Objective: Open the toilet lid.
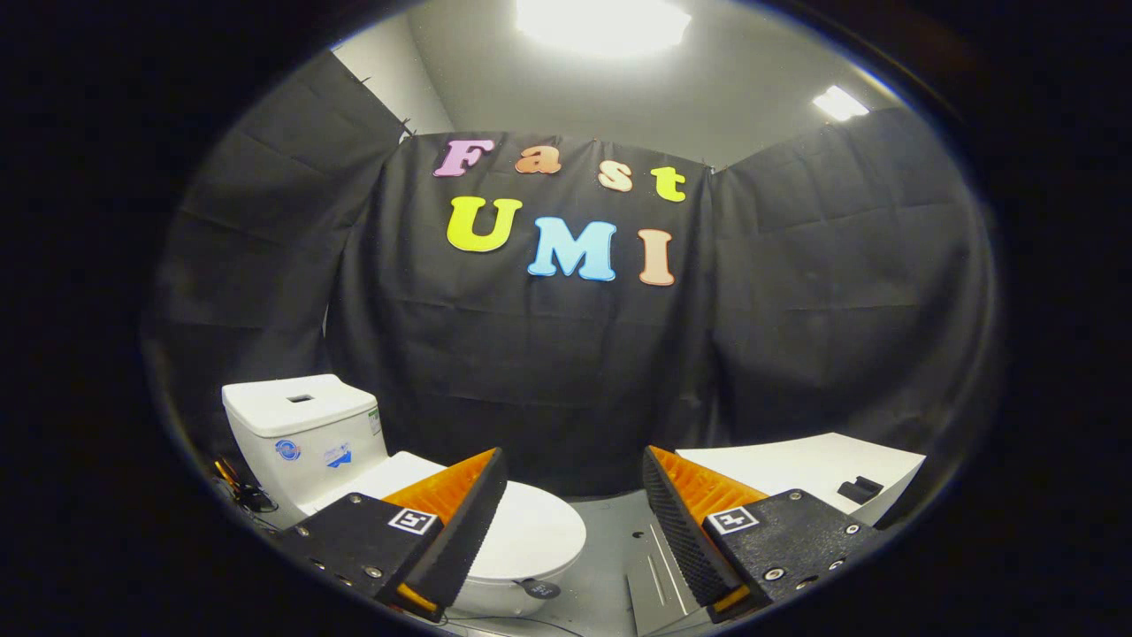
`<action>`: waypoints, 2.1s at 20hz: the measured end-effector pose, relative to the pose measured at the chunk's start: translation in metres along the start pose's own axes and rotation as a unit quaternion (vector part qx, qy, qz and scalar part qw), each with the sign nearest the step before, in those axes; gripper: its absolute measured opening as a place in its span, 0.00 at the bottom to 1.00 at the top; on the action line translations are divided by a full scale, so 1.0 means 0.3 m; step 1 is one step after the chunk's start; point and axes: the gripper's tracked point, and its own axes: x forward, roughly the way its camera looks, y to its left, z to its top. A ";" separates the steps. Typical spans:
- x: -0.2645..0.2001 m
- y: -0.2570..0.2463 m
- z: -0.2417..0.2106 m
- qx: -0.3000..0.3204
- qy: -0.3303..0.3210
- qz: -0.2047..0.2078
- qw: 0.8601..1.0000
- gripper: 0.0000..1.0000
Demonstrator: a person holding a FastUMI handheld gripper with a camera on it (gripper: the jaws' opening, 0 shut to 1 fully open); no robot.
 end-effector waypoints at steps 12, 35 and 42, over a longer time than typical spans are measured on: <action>0.015 -0.052 -0.019 0.121 0.005 -0.026 0.992 0.95; 0.161 0.006 -0.472 0.414 0.089 -0.080 0.902 0.96; 0.162 0.015 -0.653 0.484 0.126 -0.113 0.859 0.96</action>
